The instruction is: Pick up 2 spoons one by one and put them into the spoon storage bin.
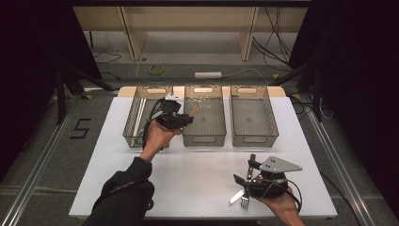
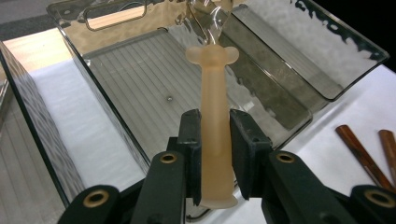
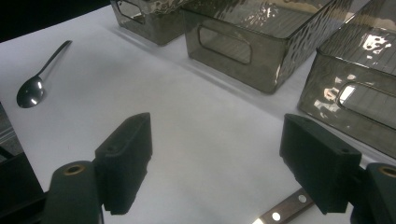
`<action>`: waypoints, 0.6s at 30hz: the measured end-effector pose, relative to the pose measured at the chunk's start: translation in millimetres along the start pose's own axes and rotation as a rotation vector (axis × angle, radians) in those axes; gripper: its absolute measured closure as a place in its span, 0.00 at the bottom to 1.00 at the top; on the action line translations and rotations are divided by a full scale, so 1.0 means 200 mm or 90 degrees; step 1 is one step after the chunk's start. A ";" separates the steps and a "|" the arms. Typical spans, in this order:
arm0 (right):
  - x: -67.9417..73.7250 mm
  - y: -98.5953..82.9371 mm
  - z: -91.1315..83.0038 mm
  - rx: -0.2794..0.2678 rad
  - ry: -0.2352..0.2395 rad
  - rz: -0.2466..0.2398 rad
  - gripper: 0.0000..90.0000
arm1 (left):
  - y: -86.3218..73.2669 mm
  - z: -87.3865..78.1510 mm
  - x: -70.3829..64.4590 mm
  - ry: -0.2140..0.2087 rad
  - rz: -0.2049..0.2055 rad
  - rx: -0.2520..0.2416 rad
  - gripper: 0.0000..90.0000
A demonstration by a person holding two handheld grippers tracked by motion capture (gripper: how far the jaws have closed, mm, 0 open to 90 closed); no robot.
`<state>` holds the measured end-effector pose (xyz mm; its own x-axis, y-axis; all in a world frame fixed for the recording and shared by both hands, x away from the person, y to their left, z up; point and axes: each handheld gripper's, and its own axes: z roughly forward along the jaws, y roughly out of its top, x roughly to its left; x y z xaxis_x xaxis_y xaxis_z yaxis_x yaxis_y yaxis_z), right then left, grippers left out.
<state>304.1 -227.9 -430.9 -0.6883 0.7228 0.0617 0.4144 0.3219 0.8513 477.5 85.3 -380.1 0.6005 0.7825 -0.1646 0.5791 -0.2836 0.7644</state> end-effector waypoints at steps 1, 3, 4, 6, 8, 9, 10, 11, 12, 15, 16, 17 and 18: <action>0.00 0.00 0.00 0.000 0.000 0.001 0.29 | 0.00 0.01 0.00 0.001 0.002 -0.001 0.83; 0.00 0.00 0.00 0.000 0.001 0.004 0.29 | 0.01 0.02 0.01 0.001 0.001 -0.006 0.83; 0.00 0.00 0.00 0.000 0.001 0.003 0.29 | 0.01 0.03 0.01 0.001 -0.002 -0.007 0.83; -0.01 0.00 0.00 -0.001 0.001 0.004 0.29 | 0.02 0.05 0.02 0.004 -0.007 -0.004 0.83; -0.01 0.00 0.00 -0.001 0.002 0.003 0.29 | 0.03 0.07 0.03 0.005 -0.010 0.000 0.83; -0.01 0.00 0.00 0.000 0.003 0.003 0.29 | 0.03 0.08 0.03 0.003 -0.011 0.001 0.83; -0.01 0.00 0.00 -0.001 0.003 0.003 0.29 | 0.03 0.09 0.04 0.001 -0.014 0.003 0.83; -0.01 0.00 0.00 0.000 0.002 0.003 0.29 | 0.03 0.10 0.04 0.002 -0.015 0.004 0.83; -0.01 0.00 0.00 0.000 0.002 0.002 0.29 | 0.04 0.11 0.04 0.003 -0.014 0.006 0.83; -0.01 0.00 0.00 -0.001 0.001 0.004 0.29 | 0.04 0.13 0.05 0.008 -0.014 0.011 0.83; -0.01 0.00 0.00 0.000 0.001 0.004 0.29 | 0.05 0.14 0.05 0.008 -0.016 0.013 0.83; -0.01 0.00 0.00 -0.001 0.001 0.004 0.29 | 0.05 0.15 0.05 0.009 -0.018 0.015 0.83; -0.01 0.00 0.00 0.000 0.002 0.002 0.29 | 0.05 0.16 0.05 0.011 -0.016 0.020 0.83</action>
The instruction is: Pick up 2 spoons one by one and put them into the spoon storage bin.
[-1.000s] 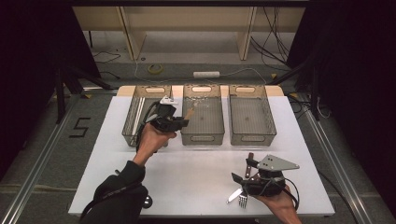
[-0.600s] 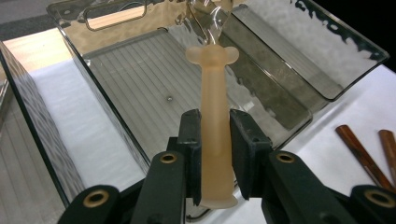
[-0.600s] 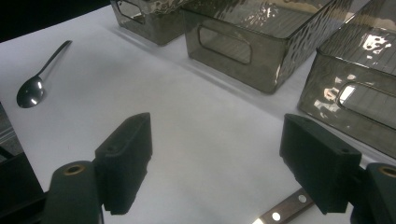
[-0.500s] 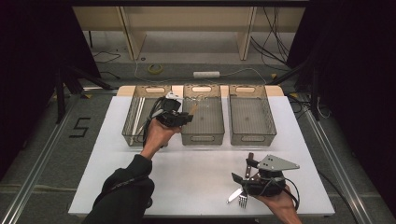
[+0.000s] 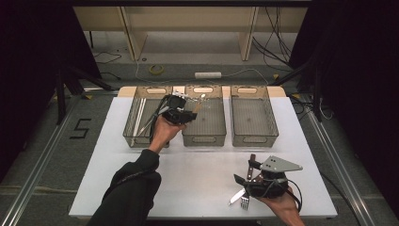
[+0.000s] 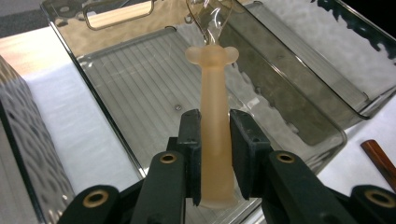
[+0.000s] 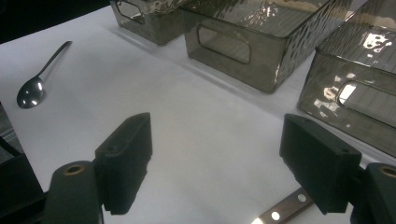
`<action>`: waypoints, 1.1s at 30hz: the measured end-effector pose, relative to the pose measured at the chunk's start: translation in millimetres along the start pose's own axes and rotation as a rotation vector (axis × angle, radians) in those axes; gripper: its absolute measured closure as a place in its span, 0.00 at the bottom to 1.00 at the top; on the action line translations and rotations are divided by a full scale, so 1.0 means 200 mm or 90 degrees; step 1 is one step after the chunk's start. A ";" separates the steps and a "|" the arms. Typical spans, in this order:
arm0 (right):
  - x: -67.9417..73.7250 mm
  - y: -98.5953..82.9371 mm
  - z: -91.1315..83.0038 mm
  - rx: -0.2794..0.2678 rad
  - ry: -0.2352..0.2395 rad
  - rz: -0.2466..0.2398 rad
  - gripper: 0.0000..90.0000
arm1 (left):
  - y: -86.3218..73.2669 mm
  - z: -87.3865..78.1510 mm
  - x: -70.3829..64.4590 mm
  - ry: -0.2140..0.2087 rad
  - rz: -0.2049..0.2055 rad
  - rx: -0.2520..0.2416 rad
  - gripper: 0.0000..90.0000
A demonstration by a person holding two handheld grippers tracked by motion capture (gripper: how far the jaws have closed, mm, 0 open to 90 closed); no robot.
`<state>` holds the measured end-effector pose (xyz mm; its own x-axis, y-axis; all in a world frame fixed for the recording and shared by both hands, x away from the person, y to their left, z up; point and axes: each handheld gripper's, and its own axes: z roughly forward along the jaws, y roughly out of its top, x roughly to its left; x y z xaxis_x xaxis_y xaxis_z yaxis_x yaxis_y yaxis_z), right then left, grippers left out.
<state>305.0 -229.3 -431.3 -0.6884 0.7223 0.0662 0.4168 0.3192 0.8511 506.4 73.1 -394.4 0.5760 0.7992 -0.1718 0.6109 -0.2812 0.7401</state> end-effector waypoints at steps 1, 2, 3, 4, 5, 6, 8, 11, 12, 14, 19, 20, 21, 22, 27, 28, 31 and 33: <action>0.00 0.00 0.00 -0.001 0.001 0.000 0.29 | 0.00 0.01 0.00 0.002 -0.001 0.002 0.82; 0.00 0.00 0.00 -0.002 0.002 -0.001 0.29 | -0.01 0.02 0.00 0.004 -0.003 0.004 0.82; 0.00 0.00 0.00 -0.002 0.002 -0.001 0.29 | -0.01 0.03 0.01 0.003 -0.010 0.005 0.82; 0.00 0.00 0.00 -0.001 0.003 0.000 0.29 | -0.01 0.03 0.01 0.001 -0.012 0.009 0.82; 0.00 0.00 0.00 -0.001 0.003 -0.001 0.29 | -0.02 0.04 0.01 0.004 -0.016 0.011 0.82; 0.00 0.00 0.00 0.000 0.003 -0.001 0.29 | -0.02 0.05 0.02 0.005 -0.014 0.015 0.82; 0.00 0.00 0.00 0.000 0.003 -0.001 0.29 | -0.03 0.06 0.02 0.006 -0.021 0.017 0.82; 0.00 0.00 0.00 -0.001 0.002 0.000 0.29 | -0.04 0.07 0.02 0.008 -0.022 0.021 0.82; 0.00 0.00 0.00 -0.001 0.002 0.000 0.29 | -0.04 0.08 0.02 0.007 -0.027 0.021 0.82; 0.00 0.00 0.00 0.000 0.002 0.000 0.29 | -0.04 0.08 0.02 0.007 -0.025 0.025 0.82; 0.00 0.00 0.00 0.000 0.003 -0.001 0.29 | -0.04 0.10 0.01 0.016 -0.011 0.028 0.82; 0.00 0.00 0.00 0.000 0.003 0.000 0.29 | -0.04 0.10 0.02 0.013 -0.016 0.026 0.81; 0.00 0.00 0.00 0.000 0.003 0.000 0.29 | -0.04 0.10 0.02 0.008 -0.023 0.025 0.80; 0.00 0.00 0.00 0.000 0.003 0.000 0.29 | -0.04 0.10 0.02 0.005 -0.027 0.023 0.78; 0.00 0.00 0.00 0.001 0.003 -0.001 0.29 | -0.03 0.05 0.02 -0.007 -0.039 0.022 0.62; 0.00 0.00 0.00 0.001 0.003 -0.001 0.29 | -0.03 0.03 0.01 -0.008 -0.041 0.022 0.59; 0.00 0.00 0.00 0.000 0.003 -0.001 0.29 | -0.03 -0.04 -0.01 -0.005 -0.031 0.027 0.50; 0.00 0.00 0.00 0.000 0.003 -0.001 0.29 | -0.04 -0.10 -0.01 -0.009 -0.014 0.029 0.46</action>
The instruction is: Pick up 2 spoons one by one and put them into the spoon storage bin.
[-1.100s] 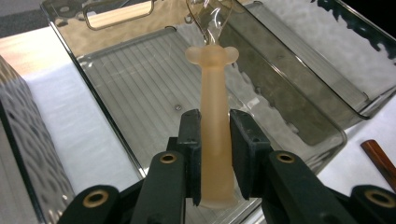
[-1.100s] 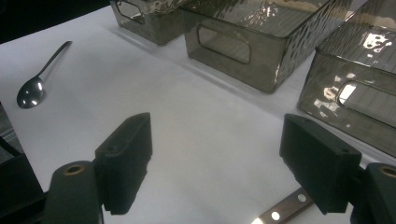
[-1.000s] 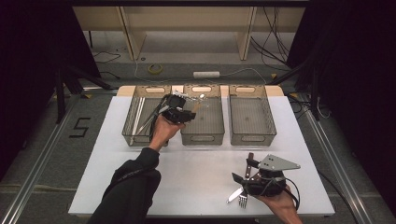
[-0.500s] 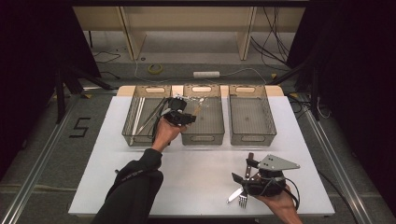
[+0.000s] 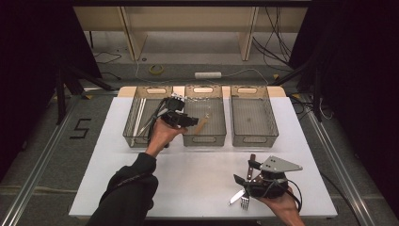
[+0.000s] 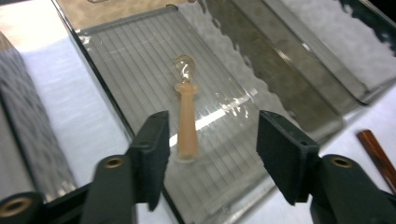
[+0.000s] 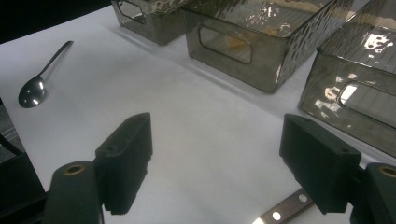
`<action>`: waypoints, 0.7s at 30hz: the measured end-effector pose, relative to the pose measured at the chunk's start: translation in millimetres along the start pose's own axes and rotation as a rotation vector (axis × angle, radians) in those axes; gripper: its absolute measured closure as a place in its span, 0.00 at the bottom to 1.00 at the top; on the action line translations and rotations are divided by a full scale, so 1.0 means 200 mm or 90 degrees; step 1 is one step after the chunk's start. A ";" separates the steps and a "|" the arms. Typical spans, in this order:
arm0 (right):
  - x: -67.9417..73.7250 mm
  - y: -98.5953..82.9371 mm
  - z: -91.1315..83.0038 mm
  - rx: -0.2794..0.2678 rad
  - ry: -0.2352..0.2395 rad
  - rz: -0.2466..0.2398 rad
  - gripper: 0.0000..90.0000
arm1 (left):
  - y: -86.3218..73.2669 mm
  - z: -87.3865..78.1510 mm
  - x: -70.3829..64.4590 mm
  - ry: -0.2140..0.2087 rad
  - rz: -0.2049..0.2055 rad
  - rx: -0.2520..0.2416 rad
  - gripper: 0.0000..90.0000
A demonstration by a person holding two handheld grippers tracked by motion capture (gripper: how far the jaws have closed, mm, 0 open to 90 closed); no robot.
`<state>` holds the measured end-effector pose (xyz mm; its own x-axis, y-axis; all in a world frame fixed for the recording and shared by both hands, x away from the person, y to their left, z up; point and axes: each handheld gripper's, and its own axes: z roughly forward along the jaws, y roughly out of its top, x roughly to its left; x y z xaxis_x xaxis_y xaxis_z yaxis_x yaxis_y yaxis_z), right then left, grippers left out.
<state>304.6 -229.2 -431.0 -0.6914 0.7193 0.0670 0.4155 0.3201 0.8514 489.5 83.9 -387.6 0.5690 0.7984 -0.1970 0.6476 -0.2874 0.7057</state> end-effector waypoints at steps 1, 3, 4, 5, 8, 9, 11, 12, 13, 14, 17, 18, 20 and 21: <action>0.00 0.00 0.00 0.001 0.000 0.000 0.29 | -0.01 -0.03 0.00 -0.003 0.006 -0.003 0.44; 0.00 0.00 0.00 0.000 0.000 0.000 0.29 | -0.03 -0.09 0.00 -0.011 0.005 -0.011 0.42; 0.00 0.00 0.00 0.002 0.000 0.000 0.29 | -0.05 -0.11 0.01 -0.015 0.008 -0.010 0.42; 0.00 0.00 0.00 0.001 -0.001 0.002 0.29 | -0.06 -0.13 0.01 -0.015 0.013 -0.003 0.41; 0.01 0.00 0.00 0.001 -0.001 0.000 0.29 | -0.12 -0.18 0.03 -0.009 0.029 0.007 0.38; 0.01 0.00 0.00 0.002 -0.001 0.000 0.29 | -0.14 -0.20 0.04 -0.012 0.031 0.009 0.38; 0.00 0.00 0.00 0.002 -0.002 0.002 0.29 | -0.18 -0.24 0.05 -0.015 0.039 0.013 0.38; 0.00 0.00 0.00 0.003 -0.002 0.002 0.29 | -0.20 -0.25 0.06 -0.017 0.046 0.016 0.38; 0.00 0.00 0.00 0.003 -0.001 0.001 0.29 | -0.22 -0.27 0.07 -0.017 0.049 0.022 0.38; 0.00 0.00 0.01 0.003 0.000 0.001 0.29 | -0.24 -0.28 0.07 -0.017 0.053 0.028 0.37; 0.00 0.00 0.01 0.004 0.000 0.001 0.29 | -0.29 -0.33 0.09 -0.019 0.066 0.046 0.37; 0.00 0.00 0.01 0.003 0.000 0.000 0.29 | -0.30 -0.34 0.09 -0.011 0.077 0.063 0.37; 0.01 0.00 0.01 0.004 0.001 -0.001 0.29 | -0.33 -0.37 0.10 0.006 0.095 0.081 0.36; 0.01 0.00 0.01 0.006 0.001 -0.003 0.29 | -0.34 -0.38 0.11 0.003 0.098 0.089 0.36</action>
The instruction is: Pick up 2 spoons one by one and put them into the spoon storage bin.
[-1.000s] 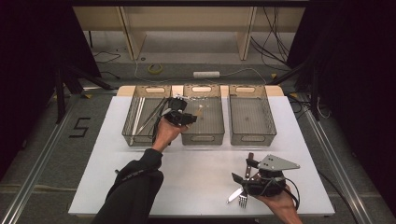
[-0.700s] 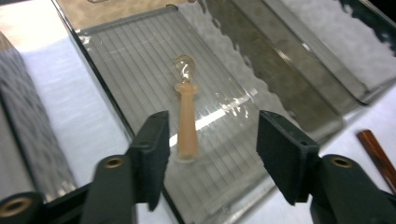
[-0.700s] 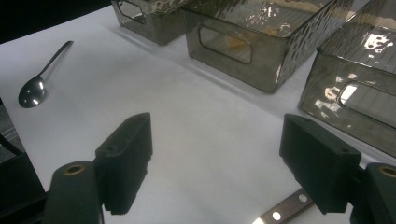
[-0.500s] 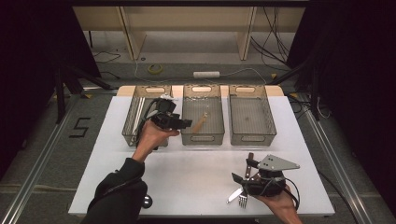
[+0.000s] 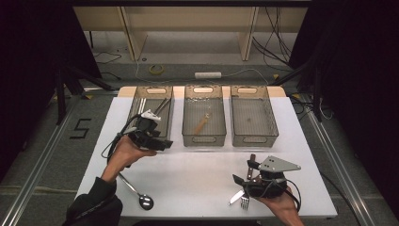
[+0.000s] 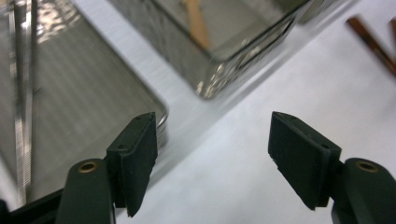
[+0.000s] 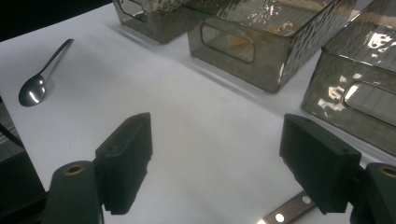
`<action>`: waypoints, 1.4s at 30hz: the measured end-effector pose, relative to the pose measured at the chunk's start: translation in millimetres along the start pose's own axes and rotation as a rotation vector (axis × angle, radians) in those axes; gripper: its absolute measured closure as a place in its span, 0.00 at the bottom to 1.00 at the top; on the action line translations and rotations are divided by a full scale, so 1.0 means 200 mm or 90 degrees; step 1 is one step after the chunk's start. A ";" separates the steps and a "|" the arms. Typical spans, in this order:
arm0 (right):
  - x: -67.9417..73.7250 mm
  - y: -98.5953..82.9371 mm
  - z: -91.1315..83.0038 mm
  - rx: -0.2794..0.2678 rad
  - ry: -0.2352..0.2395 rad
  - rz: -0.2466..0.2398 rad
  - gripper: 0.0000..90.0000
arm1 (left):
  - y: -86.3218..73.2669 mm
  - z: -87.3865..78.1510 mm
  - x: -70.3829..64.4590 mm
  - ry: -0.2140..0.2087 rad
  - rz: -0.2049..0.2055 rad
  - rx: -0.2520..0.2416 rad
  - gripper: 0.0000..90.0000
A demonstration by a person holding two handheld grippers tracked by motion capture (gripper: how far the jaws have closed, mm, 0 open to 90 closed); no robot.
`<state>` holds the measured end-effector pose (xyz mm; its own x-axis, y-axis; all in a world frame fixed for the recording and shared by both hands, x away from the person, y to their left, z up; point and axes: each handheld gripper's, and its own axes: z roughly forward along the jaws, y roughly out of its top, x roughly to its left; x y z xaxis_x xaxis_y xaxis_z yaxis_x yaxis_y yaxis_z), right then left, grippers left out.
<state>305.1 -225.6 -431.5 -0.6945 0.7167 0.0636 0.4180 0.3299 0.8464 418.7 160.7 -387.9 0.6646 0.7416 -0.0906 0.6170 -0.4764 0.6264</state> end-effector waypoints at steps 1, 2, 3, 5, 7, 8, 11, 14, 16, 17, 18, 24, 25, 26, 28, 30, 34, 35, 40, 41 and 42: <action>0.00 0.00 0.00 0.000 0.001 -0.002 0.29 | -0.02 -0.01 0.00 -0.003 0.003 0.008 0.35; 0.01 0.00 0.00 -0.001 0.002 -0.003 0.29 | -0.03 -0.02 0.00 -0.004 0.007 0.017 0.35; 0.01 0.00 0.00 -0.001 0.003 -0.003 0.29 | -0.05 -0.03 0.00 0.000 0.010 0.023 0.34; 0.00 0.00 0.00 0.000 0.002 -0.002 0.29 | -0.09 -0.05 0.00 0.009 0.016 0.035 0.33; 0.00 0.00 0.00 -0.001 0.000 -0.001 0.29 | -0.13 -0.06 0.01 0.020 0.023 0.045 0.32; 0.00 0.00 -0.01 -0.003 0.001 -0.001 0.29 | -0.15 -0.07 0.01 0.021 0.024 0.048 0.32; 0.00 0.00 -0.01 -0.004 0.001 -0.002 0.29 | -0.19 -0.07 0.01 0.015 0.024 0.060 0.30; 0.01 0.00 -0.01 -0.005 0.000 -0.005 0.29 | -0.22 -0.07 -0.01 0.005 0.036 0.073 0.29; 0.01 0.00 -0.01 -0.005 -0.001 -0.006 0.29 | -0.23 -0.08 -0.02 0.007 0.045 0.078 0.28; 0.01 0.00 -0.01 -0.005 -0.001 -0.006 0.29 | -0.24 -0.08 -0.02 0.003 0.046 0.077 0.28; 0.01 0.00 -0.01 -0.005 -0.001 -0.007 0.29 | -0.25 -0.08 -0.03 -0.001 0.048 0.078 0.28; 0.01 0.00 -0.01 -0.005 -0.001 -0.007 0.29 | -0.29 -0.09 -0.04 -0.004 0.064 0.100 0.28; 0.01 0.00 -0.01 -0.005 -0.001 -0.006 0.29 | -0.30 -0.09 -0.04 -0.002 0.065 0.105 0.28; 0.01 0.00 -0.01 -0.005 0.000 -0.005 0.29 | -0.30 -0.09 -0.04 -0.002 0.067 0.107 0.28; 0.01 0.00 -0.01 -0.003 0.001 -0.008 0.29 | -0.31 -0.10 -0.04 -0.002 0.067 0.110 0.27; 0.01 0.00 -0.01 -0.003 0.001 -0.007 0.29 | -0.32 -0.11 -0.03 -0.002 0.066 0.110 0.28; 0.01 0.00 -0.01 -0.003 0.001 -0.008 0.29 | -0.33 -0.11 -0.03 -0.005 0.074 0.122 0.28; 0.01 0.00 -0.01 -0.004 0.000 -0.007 0.29 | -0.34 -0.11 -0.03 -0.004 0.073 0.124 0.28; 0.01 0.00 -0.01 -0.003 0.000 -0.008 0.29 | -0.36 -0.11 -0.02 0.000 0.076 0.145 0.28; 0.01 0.00 -0.01 -0.004 0.000 -0.007 0.29 | -0.36 -0.11 -0.02 0.000 0.079 0.149 0.28; 0.01 0.00 -0.01 -0.004 -0.001 -0.007 0.29 | -0.37 -0.11 -0.02 -0.002 0.080 0.149 0.28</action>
<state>302.8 -225.8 -430.2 -0.6984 0.7136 0.0539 0.4066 0.3338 0.8504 361.4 202.6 -416.7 0.7437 0.6680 -0.0265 0.6099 -0.6617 0.4362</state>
